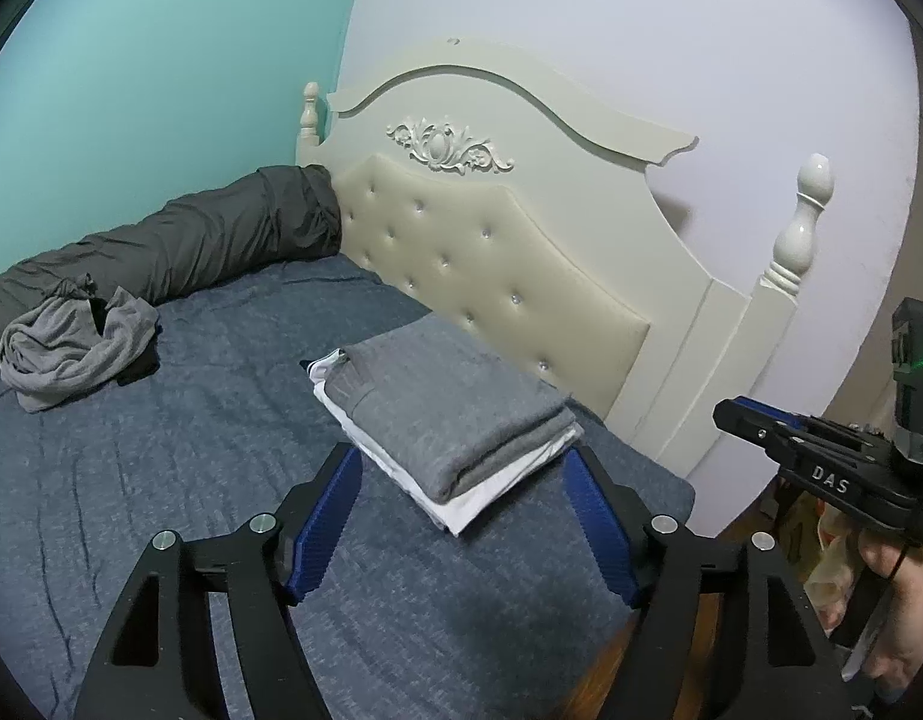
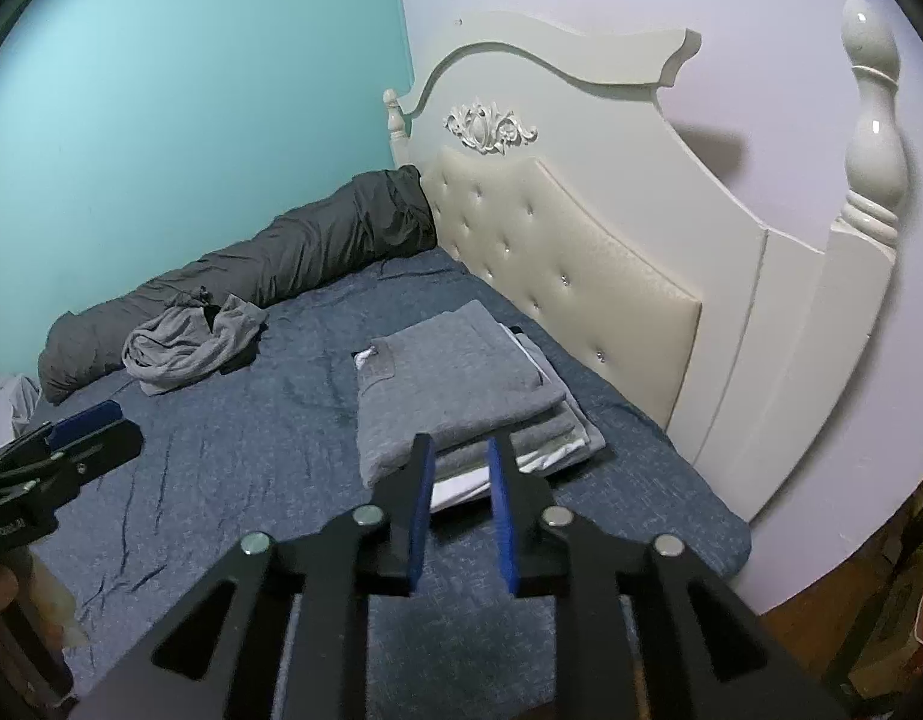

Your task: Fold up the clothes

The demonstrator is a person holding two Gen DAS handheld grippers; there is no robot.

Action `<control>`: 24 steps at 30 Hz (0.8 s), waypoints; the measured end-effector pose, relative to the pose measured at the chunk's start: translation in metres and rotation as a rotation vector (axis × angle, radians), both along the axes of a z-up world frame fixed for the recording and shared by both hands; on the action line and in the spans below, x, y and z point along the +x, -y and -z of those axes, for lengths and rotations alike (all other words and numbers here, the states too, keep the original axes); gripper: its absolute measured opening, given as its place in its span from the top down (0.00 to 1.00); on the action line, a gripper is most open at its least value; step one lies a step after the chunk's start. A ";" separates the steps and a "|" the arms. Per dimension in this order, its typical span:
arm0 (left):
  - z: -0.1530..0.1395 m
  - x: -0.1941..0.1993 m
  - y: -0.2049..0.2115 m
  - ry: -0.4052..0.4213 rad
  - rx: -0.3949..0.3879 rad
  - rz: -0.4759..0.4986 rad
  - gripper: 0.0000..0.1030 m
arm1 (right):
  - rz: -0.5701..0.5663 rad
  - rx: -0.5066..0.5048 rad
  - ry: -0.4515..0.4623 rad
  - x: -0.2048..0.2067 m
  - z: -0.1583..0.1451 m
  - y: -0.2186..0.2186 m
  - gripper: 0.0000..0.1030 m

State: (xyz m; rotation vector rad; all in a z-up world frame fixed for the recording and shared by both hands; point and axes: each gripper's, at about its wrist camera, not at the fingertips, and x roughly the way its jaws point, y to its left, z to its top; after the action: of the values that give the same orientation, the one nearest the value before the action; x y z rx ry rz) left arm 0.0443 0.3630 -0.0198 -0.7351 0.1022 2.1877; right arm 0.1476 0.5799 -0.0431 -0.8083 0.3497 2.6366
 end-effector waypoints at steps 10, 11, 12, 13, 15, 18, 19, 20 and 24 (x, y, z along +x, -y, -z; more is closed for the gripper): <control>-0.001 0.020 0.014 -0.021 0.007 -0.009 0.17 | 0.048 0.009 -0.044 0.029 -0.004 0.021 0.47; -0.001 0.021 0.015 -0.022 0.007 -0.010 0.17 | 0.054 0.012 -0.047 0.032 -0.004 0.023 0.46; -0.001 0.023 0.017 -0.024 0.005 -0.012 0.17 | 0.059 0.014 -0.051 0.035 -0.004 0.025 0.44; 0.000 0.024 0.018 -0.024 0.006 -0.013 0.17 | 0.063 0.009 -0.054 0.037 -0.003 0.026 0.41; 0.001 0.028 0.022 -0.024 0.011 -0.013 0.14 | 0.070 0.001 -0.059 0.042 -0.002 0.028 0.39; 0.002 0.034 0.027 -0.030 0.014 -0.017 0.08 | 0.073 -0.004 -0.060 0.047 -0.001 0.032 0.35; 0.002 0.036 0.028 -0.032 0.015 -0.017 0.08 | 0.074 -0.004 -0.059 0.049 0.000 0.034 0.31; 0.002 0.037 0.030 -0.034 0.016 -0.016 0.08 | 0.076 -0.002 -0.060 0.050 0.000 0.035 0.29; 0.003 0.043 0.039 -0.039 0.016 -0.023 0.05 | 0.082 0.011 -0.062 0.057 0.001 0.043 0.25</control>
State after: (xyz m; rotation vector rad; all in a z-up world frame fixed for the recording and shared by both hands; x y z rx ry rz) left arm 0.0871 0.3244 -0.0231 -0.6884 0.0968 2.2232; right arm 0.2044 0.5366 -0.0441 -0.6954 0.3765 2.5887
